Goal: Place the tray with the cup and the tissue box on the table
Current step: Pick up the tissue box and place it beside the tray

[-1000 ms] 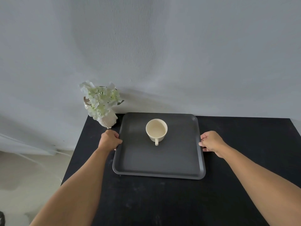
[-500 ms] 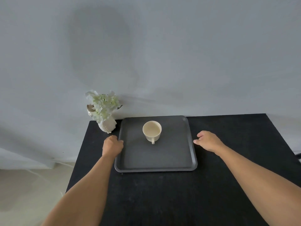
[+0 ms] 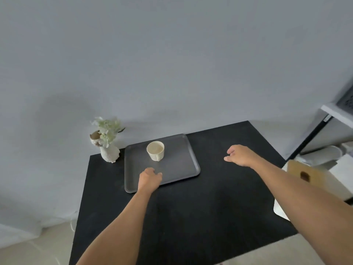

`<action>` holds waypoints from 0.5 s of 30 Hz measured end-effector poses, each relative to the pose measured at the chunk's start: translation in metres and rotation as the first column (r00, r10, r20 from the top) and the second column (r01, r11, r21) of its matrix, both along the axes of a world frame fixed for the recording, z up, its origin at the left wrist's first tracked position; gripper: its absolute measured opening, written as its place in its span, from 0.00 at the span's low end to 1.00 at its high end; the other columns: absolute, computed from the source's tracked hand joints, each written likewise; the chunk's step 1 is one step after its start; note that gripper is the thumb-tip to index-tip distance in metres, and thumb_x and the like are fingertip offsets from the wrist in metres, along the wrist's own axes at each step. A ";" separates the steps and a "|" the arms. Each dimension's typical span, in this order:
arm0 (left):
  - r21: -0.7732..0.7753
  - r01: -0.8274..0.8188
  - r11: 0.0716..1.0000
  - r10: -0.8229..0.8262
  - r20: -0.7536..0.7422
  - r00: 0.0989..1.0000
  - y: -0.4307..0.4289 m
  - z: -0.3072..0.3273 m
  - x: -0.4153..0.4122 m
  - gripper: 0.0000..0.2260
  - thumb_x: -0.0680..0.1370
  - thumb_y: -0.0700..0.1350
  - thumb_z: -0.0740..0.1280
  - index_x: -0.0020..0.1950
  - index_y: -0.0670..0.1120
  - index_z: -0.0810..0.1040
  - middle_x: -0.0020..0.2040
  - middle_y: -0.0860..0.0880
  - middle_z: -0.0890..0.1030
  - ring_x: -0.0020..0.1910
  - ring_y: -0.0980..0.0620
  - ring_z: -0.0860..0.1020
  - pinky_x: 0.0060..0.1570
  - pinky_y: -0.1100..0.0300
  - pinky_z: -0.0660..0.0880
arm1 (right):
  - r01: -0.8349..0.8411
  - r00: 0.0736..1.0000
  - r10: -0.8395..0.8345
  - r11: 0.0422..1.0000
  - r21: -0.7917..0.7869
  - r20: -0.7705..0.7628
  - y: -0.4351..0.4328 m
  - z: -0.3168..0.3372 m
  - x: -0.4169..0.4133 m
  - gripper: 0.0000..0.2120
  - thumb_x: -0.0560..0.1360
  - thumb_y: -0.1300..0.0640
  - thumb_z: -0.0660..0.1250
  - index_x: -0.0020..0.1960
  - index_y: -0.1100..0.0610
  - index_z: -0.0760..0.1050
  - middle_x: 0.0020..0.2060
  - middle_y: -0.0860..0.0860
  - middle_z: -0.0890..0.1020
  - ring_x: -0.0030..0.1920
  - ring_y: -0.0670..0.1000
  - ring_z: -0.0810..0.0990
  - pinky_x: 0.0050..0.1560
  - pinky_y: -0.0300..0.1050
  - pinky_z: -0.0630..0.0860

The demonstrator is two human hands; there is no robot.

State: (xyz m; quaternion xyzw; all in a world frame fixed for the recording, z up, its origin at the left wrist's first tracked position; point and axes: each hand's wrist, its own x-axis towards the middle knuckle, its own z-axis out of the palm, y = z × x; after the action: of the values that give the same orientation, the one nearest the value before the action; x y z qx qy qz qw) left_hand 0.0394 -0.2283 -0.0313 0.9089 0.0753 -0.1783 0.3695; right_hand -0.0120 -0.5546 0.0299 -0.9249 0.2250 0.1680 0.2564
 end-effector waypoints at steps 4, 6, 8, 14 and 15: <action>-0.039 0.054 0.998 -0.053 0.022 0.998 -0.039 0.013 -0.041 0.14 0.77 0.46 0.65 0.34 0.51 0.64 0.36 0.52 0.70 0.43 0.46 0.72 0.47 0.55 0.72 | 0.058 0.998 -0.057 0.998 -0.024 0.023 -0.028 0.016 -0.047 0.24 0.76 0.49 0.67 0.69 0.58 0.72 0.66 0.55 0.77 0.66 0.56 0.75 0.65 0.50 0.71; -0.057 0.061 0.996 -0.059 0.036 0.998 -0.059 0.018 -0.056 0.14 0.77 0.47 0.65 0.35 0.52 0.64 0.35 0.54 0.69 0.40 0.48 0.71 0.46 0.57 0.70 | 0.072 0.996 -0.071 0.997 -0.030 0.045 -0.043 0.021 -0.064 0.24 0.77 0.48 0.67 0.69 0.58 0.72 0.65 0.55 0.77 0.65 0.56 0.75 0.64 0.49 0.70; -0.070 0.067 0.995 -0.063 0.055 0.997 -0.082 0.020 -0.069 0.18 0.78 0.47 0.65 0.33 0.53 0.59 0.34 0.56 0.65 0.33 0.54 0.67 0.45 0.58 0.68 | 0.080 0.995 -0.078 0.996 -0.038 0.066 -0.060 0.025 -0.080 0.24 0.77 0.48 0.66 0.68 0.58 0.72 0.64 0.54 0.78 0.64 0.55 0.76 0.61 0.47 0.70; -0.094 0.082 0.992 -0.083 -0.009 0.996 -0.168 0.012 -0.123 0.21 0.77 0.52 0.64 0.62 0.39 0.76 0.47 0.45 0.81 0.32 0.56 0.73 0.28 0.61 0.67 | 0.075 0.992 -0.068 0.995 -0.069 0.104 -0.134 0.015 -0.120 0.23 0.77 0.47 0.66 0.67 0.58 0.73 0.62 0.54 0.79 0.62 0.55 0.77 0.59 0.47 0.71; -0.103 0.074 0.992 -0.077 -0.027 0.997 -0.183 0.012 -0.136 0.22 0.77 0.53 0.64 0.64 0.39 0.75 0.47 0.46 0.81 0.32 0.55 0.74 0.28 0.61 0.69 | 0.073 0.993 -0.066 0.995 -0.070 0.103 -0.149 0.013 -0.125 0.23 0.77 0.47 0.65 0.67 0.58 0.73 0.63 0.54 0.79 0.63 0.55 0.77 0.59 0.47 0.71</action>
State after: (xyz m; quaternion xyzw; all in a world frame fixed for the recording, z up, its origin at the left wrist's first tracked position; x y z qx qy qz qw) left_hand -0.0963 -0.4118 -0.0192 0.8881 0.0375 -0.2099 0.4071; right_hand -0.1375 -0.7032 0.0429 -0.9325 0.2500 0.1041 0.2389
